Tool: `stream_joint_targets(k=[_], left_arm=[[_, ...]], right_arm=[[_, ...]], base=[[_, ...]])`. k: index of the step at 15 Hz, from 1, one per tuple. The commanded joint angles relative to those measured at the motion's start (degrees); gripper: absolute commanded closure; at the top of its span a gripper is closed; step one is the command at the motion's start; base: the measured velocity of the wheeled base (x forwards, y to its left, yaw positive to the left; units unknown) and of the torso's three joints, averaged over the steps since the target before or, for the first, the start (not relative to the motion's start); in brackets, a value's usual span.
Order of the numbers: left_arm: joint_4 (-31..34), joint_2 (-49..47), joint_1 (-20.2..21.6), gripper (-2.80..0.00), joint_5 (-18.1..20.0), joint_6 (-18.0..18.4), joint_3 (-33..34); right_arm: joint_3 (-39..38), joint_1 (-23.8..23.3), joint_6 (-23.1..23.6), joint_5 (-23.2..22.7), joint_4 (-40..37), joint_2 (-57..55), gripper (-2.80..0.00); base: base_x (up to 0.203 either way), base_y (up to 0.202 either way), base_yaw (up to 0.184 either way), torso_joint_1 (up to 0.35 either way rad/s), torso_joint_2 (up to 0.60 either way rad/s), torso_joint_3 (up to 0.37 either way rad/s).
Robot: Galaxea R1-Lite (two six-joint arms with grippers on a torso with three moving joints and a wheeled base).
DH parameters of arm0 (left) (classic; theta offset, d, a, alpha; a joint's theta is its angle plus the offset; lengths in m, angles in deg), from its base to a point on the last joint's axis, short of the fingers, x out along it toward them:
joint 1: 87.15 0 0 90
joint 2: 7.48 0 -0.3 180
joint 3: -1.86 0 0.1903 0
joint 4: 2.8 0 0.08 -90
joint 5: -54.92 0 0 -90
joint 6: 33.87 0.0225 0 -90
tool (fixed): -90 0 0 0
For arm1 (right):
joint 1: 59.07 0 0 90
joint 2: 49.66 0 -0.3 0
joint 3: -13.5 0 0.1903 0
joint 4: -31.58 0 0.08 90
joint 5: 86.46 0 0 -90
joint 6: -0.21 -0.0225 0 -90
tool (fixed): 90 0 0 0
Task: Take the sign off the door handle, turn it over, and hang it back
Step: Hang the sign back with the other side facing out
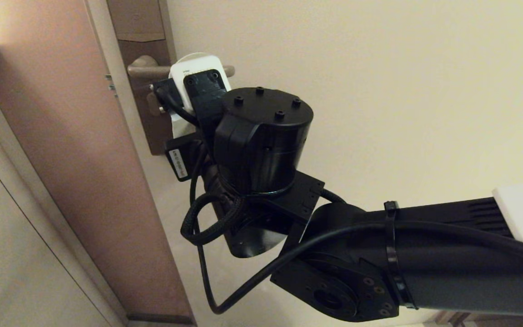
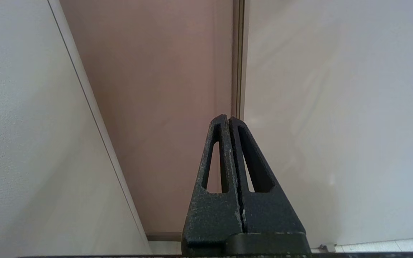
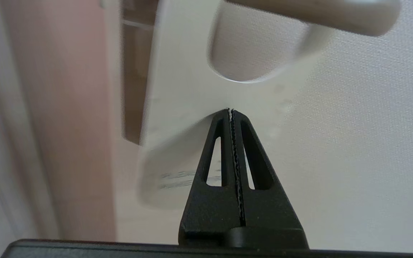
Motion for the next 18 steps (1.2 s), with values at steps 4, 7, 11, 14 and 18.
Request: stream_joint_targets(k=[4,7,11,14,18], left_arm=[[0.0,0.0,0.0,0.0,0.0,0.0,0.0],[0.0,0.0,0.0,0.0,0.0,0.0,0.0],[0.0,0.0,0.0,0.0,0.0,0.0,0.0],[0.0,0.0,0.0,0.0,0.0,0.0,0.0],[0.0,0.0,0.0,0.0,0.0,0.0,0.0]], right_arm=[[0.1,-0.2,0.9,0.6,0.2,-1.4,0.0],[0.3,-0.1,1.0,0.6,0.2,-2.0,0.0],[0.5,0.1,0.9,0.6,0.2,-2.0,0.0],[2.7,1.0,1.0,0.5,0.2,-2.8,0.0],[5.0,2.4,2.1,0.5,0.1,-4.3,0.0]], base=[[0.0,0.0,0.0,0.0,0.0,0.0],[0.0,0.0,0.0,0.0,0.0,0.0],[0.0,0.0,0.0,0.0,0.0,0.0],[0.0,0.0,0.0,0.0,0.0,0.0],[0.0,0.0,0.0,0.0,0.0,0.0]])
